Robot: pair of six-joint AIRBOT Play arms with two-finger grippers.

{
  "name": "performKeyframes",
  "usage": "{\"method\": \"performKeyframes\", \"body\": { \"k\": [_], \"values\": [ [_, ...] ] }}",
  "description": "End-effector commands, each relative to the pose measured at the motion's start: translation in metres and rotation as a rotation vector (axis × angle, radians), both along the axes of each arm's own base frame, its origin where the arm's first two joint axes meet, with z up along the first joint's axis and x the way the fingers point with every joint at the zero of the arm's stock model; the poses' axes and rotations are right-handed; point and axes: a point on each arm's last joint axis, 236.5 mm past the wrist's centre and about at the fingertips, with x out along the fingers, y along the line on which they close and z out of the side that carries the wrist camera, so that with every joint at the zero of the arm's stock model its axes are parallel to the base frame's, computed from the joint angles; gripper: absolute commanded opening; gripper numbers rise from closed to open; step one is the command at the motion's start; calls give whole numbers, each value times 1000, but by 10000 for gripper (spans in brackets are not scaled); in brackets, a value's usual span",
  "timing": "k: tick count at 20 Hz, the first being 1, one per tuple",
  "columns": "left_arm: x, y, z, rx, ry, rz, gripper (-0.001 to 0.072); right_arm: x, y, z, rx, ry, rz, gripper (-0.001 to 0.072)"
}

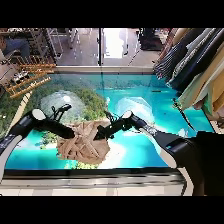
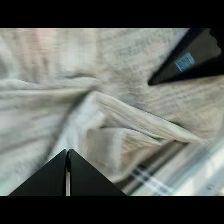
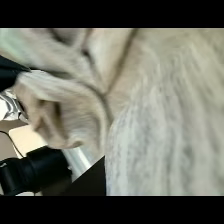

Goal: Fold the clothes and pants, and hang the long-sleeved shirts on hangers.

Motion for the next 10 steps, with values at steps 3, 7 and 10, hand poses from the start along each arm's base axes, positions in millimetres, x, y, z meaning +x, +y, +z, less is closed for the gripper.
{"method": "performKeyframes", "body": {
  "k": [3, 7, 10],
  "values": [
    [-33, -9, 117, -231, -114, -44, 13, 42, -72, 117, -27, -175, -161, 17],
    [-48, 2, 158, -213, -241, -32, 14, 72, -190, 225, -52, -366, -467, 17],
    [-52, 0, 164, -211, -260, -41, 14, 72, -307, 281, -146, -513, -742, 16]
  ]
}}
